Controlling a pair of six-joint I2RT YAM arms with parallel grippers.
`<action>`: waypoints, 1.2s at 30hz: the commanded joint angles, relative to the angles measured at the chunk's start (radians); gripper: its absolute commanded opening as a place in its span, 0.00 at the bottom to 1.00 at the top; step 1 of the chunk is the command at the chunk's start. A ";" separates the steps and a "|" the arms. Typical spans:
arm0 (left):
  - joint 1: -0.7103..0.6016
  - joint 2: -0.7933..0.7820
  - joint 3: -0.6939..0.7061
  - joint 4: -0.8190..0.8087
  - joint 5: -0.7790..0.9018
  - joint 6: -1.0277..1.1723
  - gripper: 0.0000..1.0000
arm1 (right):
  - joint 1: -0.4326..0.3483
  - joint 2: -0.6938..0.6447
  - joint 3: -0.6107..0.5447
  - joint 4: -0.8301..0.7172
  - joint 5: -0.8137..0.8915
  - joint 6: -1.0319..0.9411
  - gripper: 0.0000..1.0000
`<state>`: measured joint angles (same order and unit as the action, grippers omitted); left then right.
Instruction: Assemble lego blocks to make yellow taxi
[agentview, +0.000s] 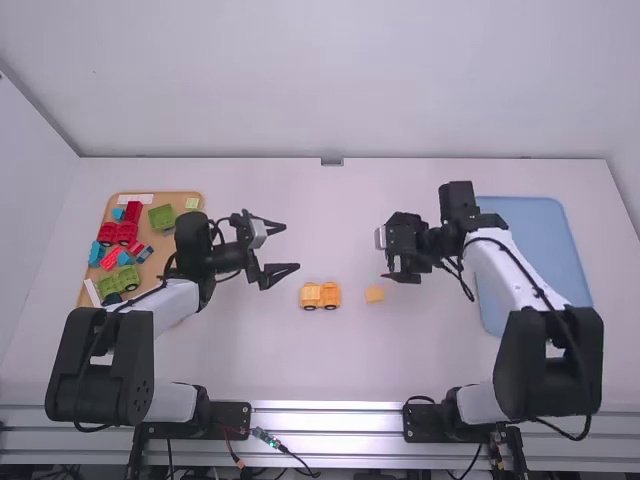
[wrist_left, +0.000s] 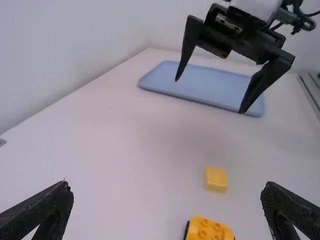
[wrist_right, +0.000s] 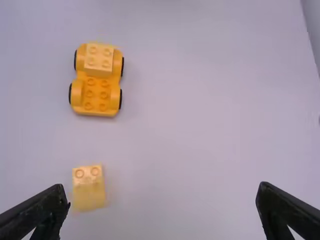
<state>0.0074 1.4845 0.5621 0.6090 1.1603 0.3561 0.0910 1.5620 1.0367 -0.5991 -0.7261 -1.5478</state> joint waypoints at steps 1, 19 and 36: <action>-0.001 0.002 0.020 -0.058 0.029 0.146 0.99 | 0.011 -0.020 -0.108 0.072 0.036 0.057 0.99; -0.109 0.095 0.020 -0.312 -0.013 0.530 0.99 | 0.012 0.029 -0.395 0.478 -0.130 0.174 0.99; -0.138 0.362 0.020 -0.066 -0.009 0.527 0.99 | -0.032 0.330 -0.272 0.505 -0.144 0.187 0.88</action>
<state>-0.1234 1.8275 0.5640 0.5369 1.1290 0.8658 0.0589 1.8599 0.7406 -0.0895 -0.8570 -1.3632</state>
